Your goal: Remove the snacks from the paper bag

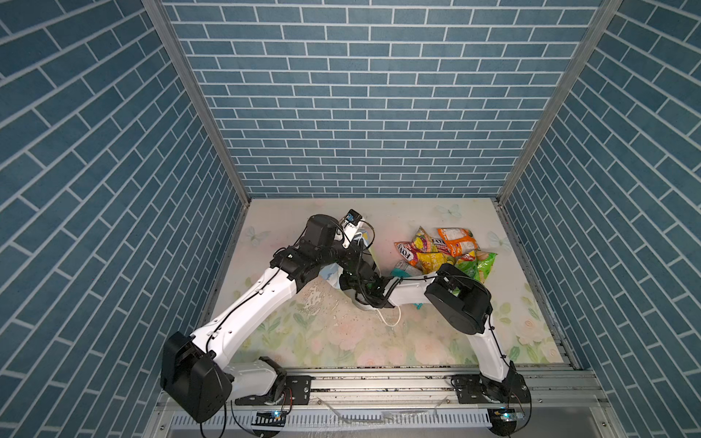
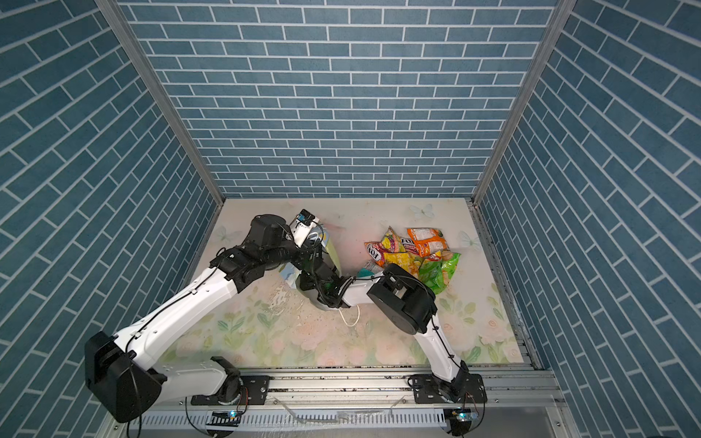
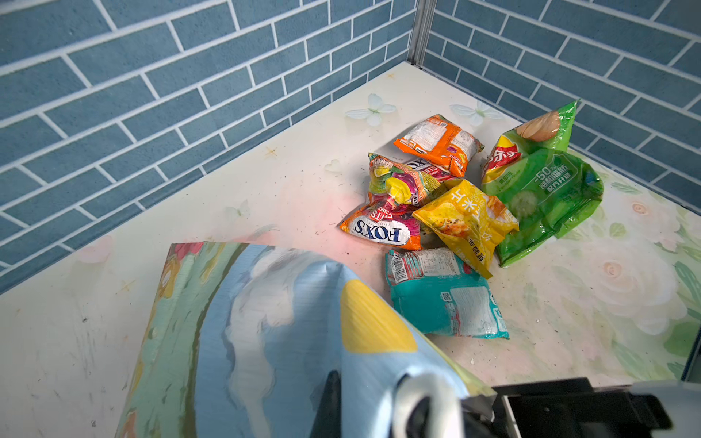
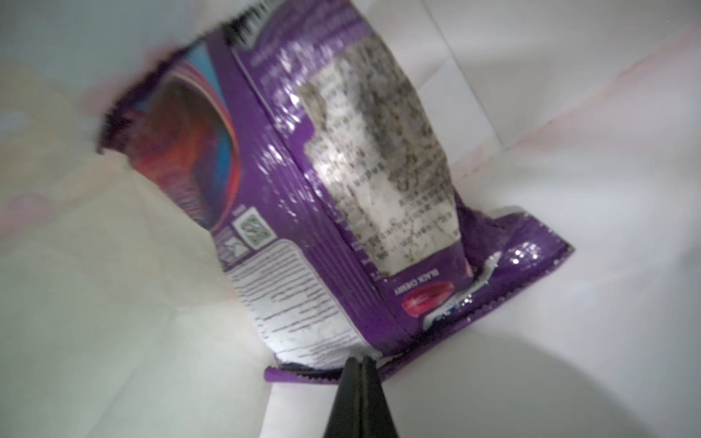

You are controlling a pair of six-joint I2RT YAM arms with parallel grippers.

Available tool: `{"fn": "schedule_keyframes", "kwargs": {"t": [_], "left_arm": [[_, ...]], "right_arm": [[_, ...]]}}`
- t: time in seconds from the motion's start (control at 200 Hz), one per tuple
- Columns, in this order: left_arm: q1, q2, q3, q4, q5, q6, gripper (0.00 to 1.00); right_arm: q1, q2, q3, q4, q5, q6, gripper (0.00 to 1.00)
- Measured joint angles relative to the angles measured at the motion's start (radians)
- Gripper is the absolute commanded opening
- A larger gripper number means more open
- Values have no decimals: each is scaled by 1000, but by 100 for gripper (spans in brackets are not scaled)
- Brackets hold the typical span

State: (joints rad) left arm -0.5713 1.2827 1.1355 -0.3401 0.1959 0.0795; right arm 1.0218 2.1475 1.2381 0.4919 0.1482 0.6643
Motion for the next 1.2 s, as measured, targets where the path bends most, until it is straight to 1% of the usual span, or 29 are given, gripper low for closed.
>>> {"fn": "schedule_keyframes", "kwargs": {"t": [0.26,0.27,0.36,0.395,0.44,0.54,0.65,0.775,0.97,1.195], "left_arm": [[-3,0,3,3,-12,2,0],[-3,0,3,3,-12,2,0],[-3,0,4,4,-9,5,0],[-3,0,4,4,-7,6,0],[-3,0,4,3,-2,8,0],[-3,0,4,1,18,11,0],[-2,8,12,-14,44,17,0],[5,40,55,-50,80,23,0],[14,77,94,-97,146,31,0],[24,90,108,-128,214,43,0]], "right_arm": [[-1,-7,-15,22,-3,-48,0],[-2,-7,-15,22,-4,-50,2],[-2,-7,-17,34,-16,-71,39],[-2,-7,-22,45,-22,-82,48],[-2,-7,-31,64,-34,-105,55],[-2,-7,-42,97,-53,-138,65],[-3,-7,-43,130,-74,-175,74],[-3,-7,-57,177,-95,-239,80],[-4,-5,-63,180,-106,-351,84],[-7,2,-59,171,-102,-438,85]]}}
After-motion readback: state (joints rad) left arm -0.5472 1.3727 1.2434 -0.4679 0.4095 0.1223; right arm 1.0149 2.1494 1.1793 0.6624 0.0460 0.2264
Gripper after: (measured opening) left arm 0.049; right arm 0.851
